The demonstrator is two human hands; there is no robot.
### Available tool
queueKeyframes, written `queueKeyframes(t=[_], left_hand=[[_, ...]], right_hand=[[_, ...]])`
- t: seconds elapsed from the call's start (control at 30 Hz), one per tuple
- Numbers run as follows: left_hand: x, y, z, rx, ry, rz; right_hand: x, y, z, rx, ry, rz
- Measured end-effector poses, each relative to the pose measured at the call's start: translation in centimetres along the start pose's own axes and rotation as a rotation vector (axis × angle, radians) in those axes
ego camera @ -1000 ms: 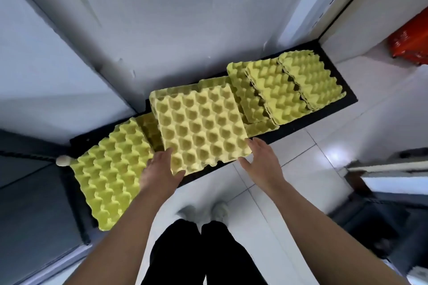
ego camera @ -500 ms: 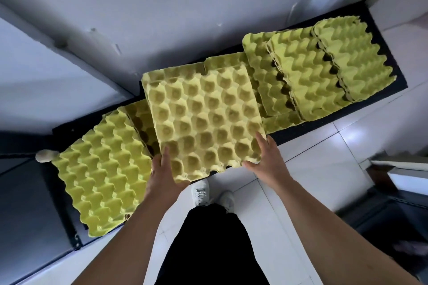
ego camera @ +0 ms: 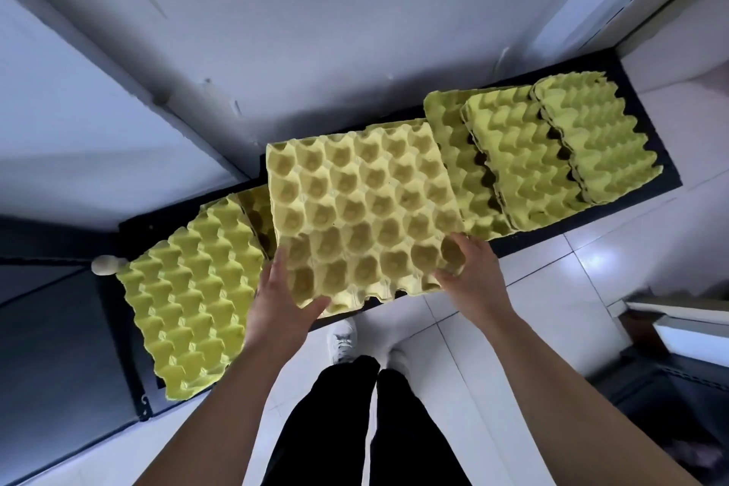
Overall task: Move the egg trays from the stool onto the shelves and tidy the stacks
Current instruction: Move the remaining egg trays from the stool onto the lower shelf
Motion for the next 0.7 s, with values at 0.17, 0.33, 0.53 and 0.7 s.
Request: queueKeyframes(t=[0.17, 0.33, 0.53, 0.7], left_hand=[[3.5, 3.8, 1.3, -0.004, 0.111, 0.112], [6.0, 9.2, 1.6, -0.005, 0.199, 0.244], [6.5, 18.0, -0.3, 0.024, 0.374, 0.443], [6.3, 25.5, -2.9, 0.05, 0.469, 0.635]], right_hand=[[3.6, 2.8, -3.4, 0.15, -0.038, 0.052], [6.1, 6.3, -6.2, 0.316, -0.039, 0.072], [7.2, 11.2, -8.9, 0.473, 0.033, 0.011], [7.0, 16.2, -12.0, 0.62, 0.067, -0.032]])
Point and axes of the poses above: each hand's wrist, its own y-axis away from the middle knuckle, its own x-axis out of the back of the hand, z = x × y, the point moved 4 cm from there along -y, towards the middle knuckle, and after that the axes turned 3 degrees about -z, right-handed, at the moved point
